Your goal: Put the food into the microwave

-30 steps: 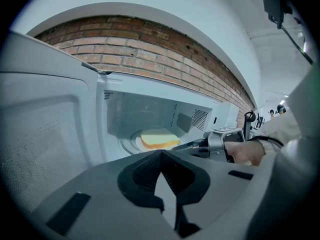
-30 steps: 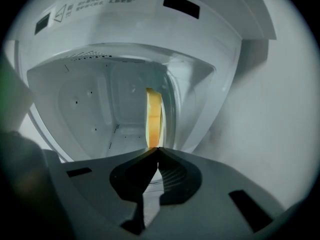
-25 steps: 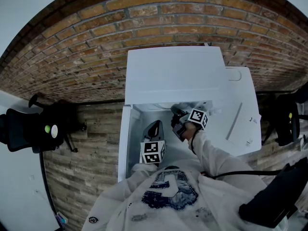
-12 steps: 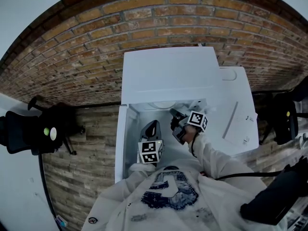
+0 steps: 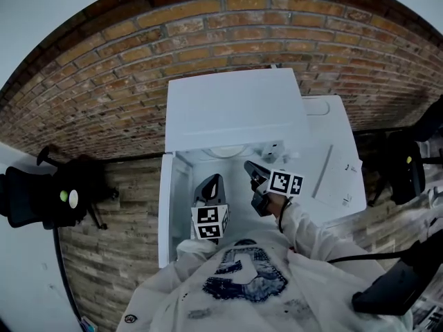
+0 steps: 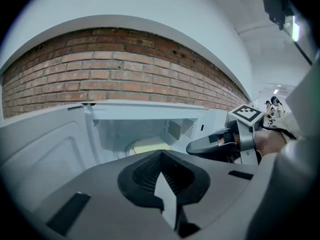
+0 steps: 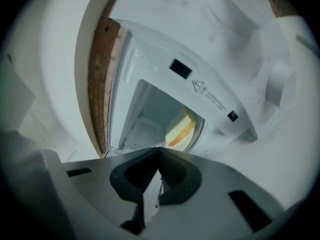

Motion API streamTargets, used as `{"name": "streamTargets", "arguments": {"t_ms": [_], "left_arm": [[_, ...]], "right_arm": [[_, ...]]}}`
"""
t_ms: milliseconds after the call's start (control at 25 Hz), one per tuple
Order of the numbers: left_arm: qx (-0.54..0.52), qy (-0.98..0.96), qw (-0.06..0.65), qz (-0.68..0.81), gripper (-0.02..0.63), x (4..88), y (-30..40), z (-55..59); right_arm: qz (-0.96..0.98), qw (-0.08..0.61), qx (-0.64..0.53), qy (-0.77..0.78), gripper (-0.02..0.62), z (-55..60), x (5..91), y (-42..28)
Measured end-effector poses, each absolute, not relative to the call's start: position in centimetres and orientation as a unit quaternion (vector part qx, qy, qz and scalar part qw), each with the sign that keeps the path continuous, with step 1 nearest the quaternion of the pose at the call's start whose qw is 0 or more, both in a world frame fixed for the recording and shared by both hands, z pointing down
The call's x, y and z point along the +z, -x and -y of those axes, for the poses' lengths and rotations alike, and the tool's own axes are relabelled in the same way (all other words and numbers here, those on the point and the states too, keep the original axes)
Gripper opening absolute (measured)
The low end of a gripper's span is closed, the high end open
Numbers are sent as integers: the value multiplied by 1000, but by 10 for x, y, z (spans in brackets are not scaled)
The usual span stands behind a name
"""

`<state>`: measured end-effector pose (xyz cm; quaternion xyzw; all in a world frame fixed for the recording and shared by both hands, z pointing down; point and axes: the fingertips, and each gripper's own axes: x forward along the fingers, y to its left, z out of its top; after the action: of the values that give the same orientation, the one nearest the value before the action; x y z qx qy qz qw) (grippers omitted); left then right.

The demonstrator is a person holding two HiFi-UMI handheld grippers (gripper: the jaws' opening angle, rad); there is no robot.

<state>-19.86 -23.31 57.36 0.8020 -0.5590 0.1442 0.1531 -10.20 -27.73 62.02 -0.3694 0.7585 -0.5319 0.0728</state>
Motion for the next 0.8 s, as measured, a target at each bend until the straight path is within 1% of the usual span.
{"name": "streamTargets", "arguments": {"t_ms": [160,400,640,800], "left_arm": [[138,-807,142,556,8,551,196,232],[124,-815,127,552,8,516,194,230],[110,-822,109,549,8,481,195,223],[100,-826,97,547,8,464,194,220]], "right_arm": [[-800,25,-443,405,14,273,591,91],[-850,-18,-309,427,13,253,531,87],[-868,-39,-220,442,12,231,481,89],[-874,-41,-172,452,12,226,458,86]]}}
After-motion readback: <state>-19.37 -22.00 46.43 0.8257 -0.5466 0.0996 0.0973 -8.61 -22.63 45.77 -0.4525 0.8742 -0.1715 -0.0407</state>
